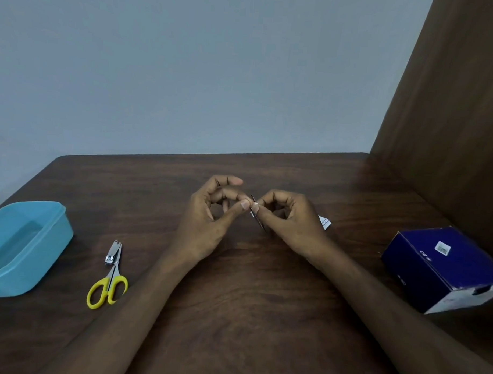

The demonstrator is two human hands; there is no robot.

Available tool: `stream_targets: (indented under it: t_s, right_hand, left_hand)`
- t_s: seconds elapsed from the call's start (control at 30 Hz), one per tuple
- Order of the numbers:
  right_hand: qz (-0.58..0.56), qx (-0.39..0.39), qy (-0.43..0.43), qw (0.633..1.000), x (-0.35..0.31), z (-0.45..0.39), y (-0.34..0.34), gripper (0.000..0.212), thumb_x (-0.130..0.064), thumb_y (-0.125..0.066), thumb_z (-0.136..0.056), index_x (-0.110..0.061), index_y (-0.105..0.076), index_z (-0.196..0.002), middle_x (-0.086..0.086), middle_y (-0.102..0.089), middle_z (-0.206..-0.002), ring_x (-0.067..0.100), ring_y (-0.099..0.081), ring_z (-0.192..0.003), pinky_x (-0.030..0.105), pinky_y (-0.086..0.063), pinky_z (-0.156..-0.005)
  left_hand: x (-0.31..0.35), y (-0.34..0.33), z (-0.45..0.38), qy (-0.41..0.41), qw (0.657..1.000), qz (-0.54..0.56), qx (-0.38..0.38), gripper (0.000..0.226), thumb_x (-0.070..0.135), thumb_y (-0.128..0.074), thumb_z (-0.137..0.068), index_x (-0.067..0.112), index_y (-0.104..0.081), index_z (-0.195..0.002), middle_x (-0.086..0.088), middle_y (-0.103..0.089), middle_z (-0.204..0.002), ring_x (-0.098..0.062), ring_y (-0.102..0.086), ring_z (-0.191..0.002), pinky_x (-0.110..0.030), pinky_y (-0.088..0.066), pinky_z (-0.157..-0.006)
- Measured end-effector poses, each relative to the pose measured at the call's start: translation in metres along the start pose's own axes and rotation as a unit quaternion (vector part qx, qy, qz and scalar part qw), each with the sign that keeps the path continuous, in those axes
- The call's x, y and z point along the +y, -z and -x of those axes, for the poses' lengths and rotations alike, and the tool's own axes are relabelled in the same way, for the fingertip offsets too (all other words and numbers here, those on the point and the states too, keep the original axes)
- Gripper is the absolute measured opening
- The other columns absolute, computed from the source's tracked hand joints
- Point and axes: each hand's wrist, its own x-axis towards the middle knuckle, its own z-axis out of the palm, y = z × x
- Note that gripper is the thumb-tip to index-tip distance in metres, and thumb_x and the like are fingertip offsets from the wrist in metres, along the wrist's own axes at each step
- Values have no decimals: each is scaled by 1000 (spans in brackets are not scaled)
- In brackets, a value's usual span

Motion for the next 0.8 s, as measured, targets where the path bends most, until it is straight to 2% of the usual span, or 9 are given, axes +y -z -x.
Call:
stream_targets:
  t_s: [0.07,0.23,0.37,0.43,0.5,0.57,0.6,0.7,0.8]
  right_hand:
    - [14,30,13,999,-2,1,-1,16,-25,-82,-93,-19,-74,-81,-15,-65,-62,1,-56,-53,20,-41,-56]
    - [98,34,33,994,-4,4,-3,18,-29,-86,-89,-20,-74,-79,-17,-69,-68,-1,-58,-55,11,-37,-60]
    - [141,41,42,988,-6,6,-1,18,-32,-88,-84,-23,-75,-75,-15,-73,-70,8,-69,-66,25,-53,-65]
    - [177,45,62,981,-7,6,0,18,-28,-89,-81,-25,-74,-73,-13,-73,-70,9,-70,-69,28,-54,-68]
    - [210,52,97,972,-7,6,1,18,-26,-88,-79,-26,-73,-71,-13,-73,-72,8,-69,-72,33,-55,-70]
    - [233,60,134,961,-7,7,0,17,-27,-88,-81,-26,-73,-73,-15,-74,-74,6,-67,-74,36,-54,-73]
    - [245,65,149,956,-7,8,-1,16,-28,-88,-82,-27,-74,-75,-16,-73,-75,5,-66,-75,36,-54,-74]
    - [270,83,165,945,-10,11,-3,10,-32,-86,-85,-29,-78,-80,-19,-73,-75,2,-65,-77,33,-53,-74]
    - [269,98,147,947,-12,11,-3,8,-34,-85,-84,-28,-81,-82,-21,-75,-75,1,-68,-75,32,-55,-73]
  left_hand:
    - [0,-1,0,2,1000,-5,14,32,10,-78,-96,13,-63,-124,3,-82,-94,-8,-65,-82,-24,-47,-80]
    - [0,-2,2,1,996,-71,45,29,9,-81,-93,18,-67,-117,15,-80,-90,0,-61,-75,-20,-49,-78]
    - [0,-2,2,3,992,-106,74,26,13,-85,-91,27,-70,-107,20,-80,-91,-3,-57,-72,-24,-52,-76]
    - [0,-2,2,10,991,-109,80,23,15,-85,-90,27,-72,-104,19,-80,-91,-8,-58,-71,-27,-54,-74]
    - [0,-2,2,11,989,-120,84,21,18,-86,-90,28,-72,-101,19,-80,-90,-13,-60,-72,-24,-54,-71]
    - [-2,-2,1,19,989,-116,88,18,20,-87,-90,28,-74,-99,16,-81,-89,-9,-63,-70,-19,-52,-67]
    - [-2,-2,1,27,990,-103,91,17,20,-87,-90,28,-75,-99,14,-80,-88,-6,-65,-69,-17,-51,-66]
    - [-3,-2,-1,40,991,-72,103,14,20,-87,-90,27,-77,-94,6,-79,-84,-14,-67,-64,-16,-50,-62]
    - [-1,-2,-2,49,990,-58,116,15,16,-87,-89,26,-77,-90,7,-76,-78,-5,-59,-60,-13,-47,-59]
